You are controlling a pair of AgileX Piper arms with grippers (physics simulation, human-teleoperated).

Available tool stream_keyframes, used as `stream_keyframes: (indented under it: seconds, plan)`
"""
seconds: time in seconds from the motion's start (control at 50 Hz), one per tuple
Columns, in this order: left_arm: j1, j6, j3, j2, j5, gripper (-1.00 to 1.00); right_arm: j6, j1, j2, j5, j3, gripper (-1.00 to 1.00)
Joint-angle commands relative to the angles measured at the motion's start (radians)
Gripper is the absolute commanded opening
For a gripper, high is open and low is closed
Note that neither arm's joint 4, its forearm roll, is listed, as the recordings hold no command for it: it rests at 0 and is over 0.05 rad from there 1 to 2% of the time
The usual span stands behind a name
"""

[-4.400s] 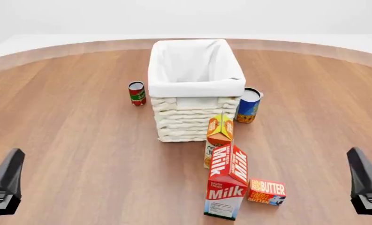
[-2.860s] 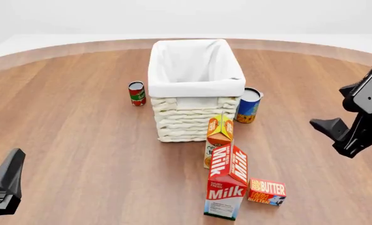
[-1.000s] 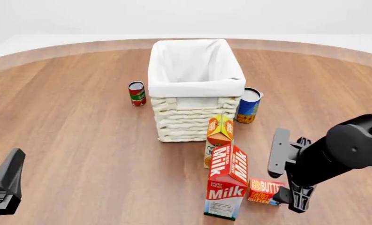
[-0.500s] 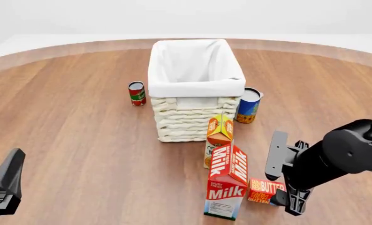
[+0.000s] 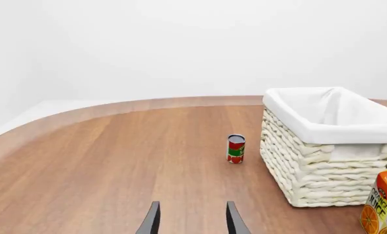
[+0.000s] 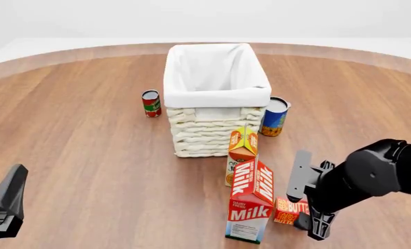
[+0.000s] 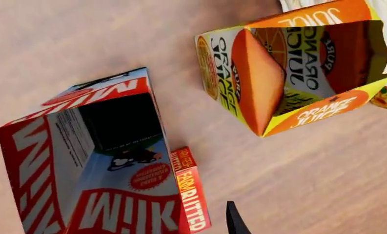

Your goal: Pick up the butter and put it in the basket.

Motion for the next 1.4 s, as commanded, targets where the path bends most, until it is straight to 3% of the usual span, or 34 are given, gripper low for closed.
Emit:
stream_keyframes:
  seconds: [0.02, 0.44, 0.46, 0.56, 0.92, 1.18, 1.4]
  plan:
    - [0.000, 0.000, 0.000, 0.000, 0.000, 1.00, 0.032, 0.026, 0.038, -0.053, 0.013, 1.00]
    - [0.000, 0.000, 0.000, 0.000, 0.000, 1.00, 0.044, 0.036, 0.060, -0.079, 0.013, 1.00]
    - [0.000, 0.000, 0.000, 0.000, 0.000, 1.00, 0.035, 0.029, 0.059, -0.083, 0.014, -1.00]
    - [0.000, 0.000, 0.000, 0.000, 0.000, 1.00, 0.068, 0.064, 0.041, -0.064, 0.012, -1.00]
    - [0.000, 0.000, 0.000, 0.000, 0.000, 1.00, 0.055, 0.047, 0.008, -0.032, -0.002, -1.00]
    - [0.000, 0.000, 0.000, 0.000, 0.000, 1.00, 0.011, -0.011, -0.105, 0.069, -0.026, -1.00]
    - [0.000, 0.000, 0.000, 0.000, 0.000, 1.00, -0.006, -0.041, -0.251, 0.228, -0.100, -1.00]
